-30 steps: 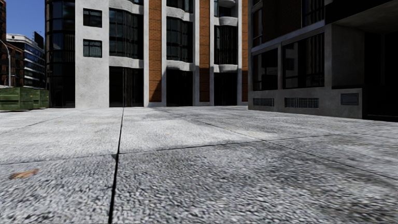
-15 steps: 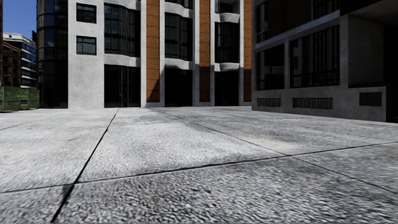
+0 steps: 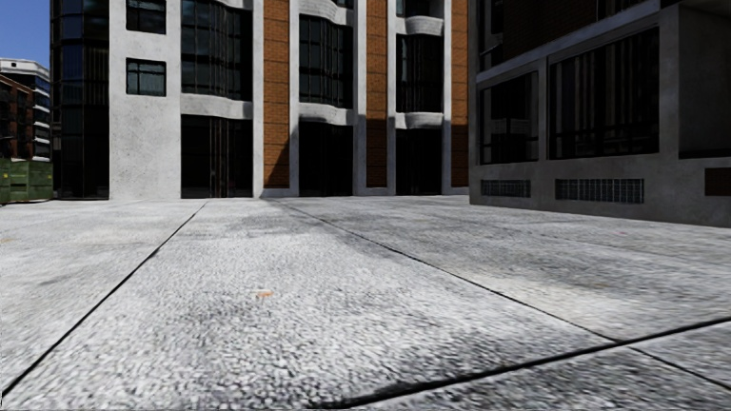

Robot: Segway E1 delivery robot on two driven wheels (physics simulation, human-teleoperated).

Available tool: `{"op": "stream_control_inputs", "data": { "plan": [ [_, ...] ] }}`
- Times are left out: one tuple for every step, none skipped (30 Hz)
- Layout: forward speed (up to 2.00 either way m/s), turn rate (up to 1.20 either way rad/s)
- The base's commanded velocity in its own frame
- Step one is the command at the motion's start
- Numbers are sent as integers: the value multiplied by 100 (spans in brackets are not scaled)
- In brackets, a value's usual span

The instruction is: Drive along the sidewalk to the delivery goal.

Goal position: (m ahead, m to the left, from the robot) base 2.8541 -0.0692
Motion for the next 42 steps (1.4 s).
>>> {"op": "stream_control_inputs", "data": {
  "plan": [
    [200, 0],
    [200, 0],
    [200, 0],
    [200, 0],
    [200, 0],
    [200, 0],
    [200, 0],
    [200, 0],
    [200, 0],
    [200, 0],
    [200, 0],
    [200, 0],
    [200, 0],
    [200, 0],
    [200, 0],
    [200, 0],
    [200, 0],
    [200, 0],
    [200, 0],
    [200, 0],
    [200, 0],
    [196, 0],
    [154, 0],
    [131, 0],
    [131, 0],
    [119, 0],
    [111, 0],
    [103, 0],
    [103, 0],
    [96, 0],
    [86, 0],
    [77, 0],
    [77, 0],
    [71, 0],
    [69, 0],
    [67, 0],
    [65, 0],
    [65, 0],
    [61, 0],
    [55, 0],
    [50, 0],
    [50, 0]
  ]
}}
